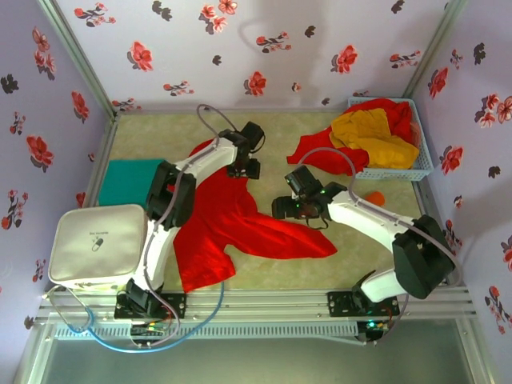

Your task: Fold and stack the t-shirts

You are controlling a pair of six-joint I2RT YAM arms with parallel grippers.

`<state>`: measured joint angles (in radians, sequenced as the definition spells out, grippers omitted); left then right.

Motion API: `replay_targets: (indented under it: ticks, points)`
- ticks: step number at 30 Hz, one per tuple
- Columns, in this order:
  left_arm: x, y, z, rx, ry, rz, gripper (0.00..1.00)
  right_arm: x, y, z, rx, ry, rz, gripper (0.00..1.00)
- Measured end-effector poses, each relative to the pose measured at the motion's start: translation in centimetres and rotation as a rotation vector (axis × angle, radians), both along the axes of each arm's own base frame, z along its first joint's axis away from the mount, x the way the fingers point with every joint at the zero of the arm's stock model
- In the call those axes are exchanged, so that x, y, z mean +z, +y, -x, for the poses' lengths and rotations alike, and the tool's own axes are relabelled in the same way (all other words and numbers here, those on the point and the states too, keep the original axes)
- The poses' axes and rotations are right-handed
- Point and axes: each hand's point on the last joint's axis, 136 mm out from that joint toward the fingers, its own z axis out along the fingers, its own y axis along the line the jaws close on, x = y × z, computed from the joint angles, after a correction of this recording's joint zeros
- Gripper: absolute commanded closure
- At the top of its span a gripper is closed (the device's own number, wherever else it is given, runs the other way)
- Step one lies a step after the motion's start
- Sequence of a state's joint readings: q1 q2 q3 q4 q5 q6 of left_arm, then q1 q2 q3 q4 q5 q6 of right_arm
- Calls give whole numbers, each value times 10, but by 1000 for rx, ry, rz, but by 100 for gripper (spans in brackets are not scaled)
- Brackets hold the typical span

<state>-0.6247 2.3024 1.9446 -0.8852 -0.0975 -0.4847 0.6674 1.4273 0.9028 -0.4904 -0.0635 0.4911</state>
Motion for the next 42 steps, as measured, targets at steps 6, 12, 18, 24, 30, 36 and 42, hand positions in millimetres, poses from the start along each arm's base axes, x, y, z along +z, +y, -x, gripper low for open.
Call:
replay_targets:
  ticks: [6, 12, 18, 24, 30, 36, 42]
  points:
    - [-9, 10, -1, -3, 17, -67, 77, -8, 13, 12, 107, -9, -21, 30]
    - [3, 15, -8, 3, -9, -64, 100, -18, 26, 22, 195, -40, 1, 58]
    - [51, 28, -4, 19, -91, -15, 100, -23, 37, 25, 244, -103, 40, 100]
    - [116, 43, 16, 33, -242, 88, 100, -13, 35, 33, 267, -224, 99, 100]
    - [121, 86, 58, 131, -337, 177, 100, 21, 36, 41, 270, -385, 117, 100]
    - [65, 133, 102, 289, -302, 201, 96, 16, 43, 71, 323, -387, 151, 100]
    - [27, 156, 127, 418, -256, 215, 67, -11, 46, 99, 342, -308, 167, 98]
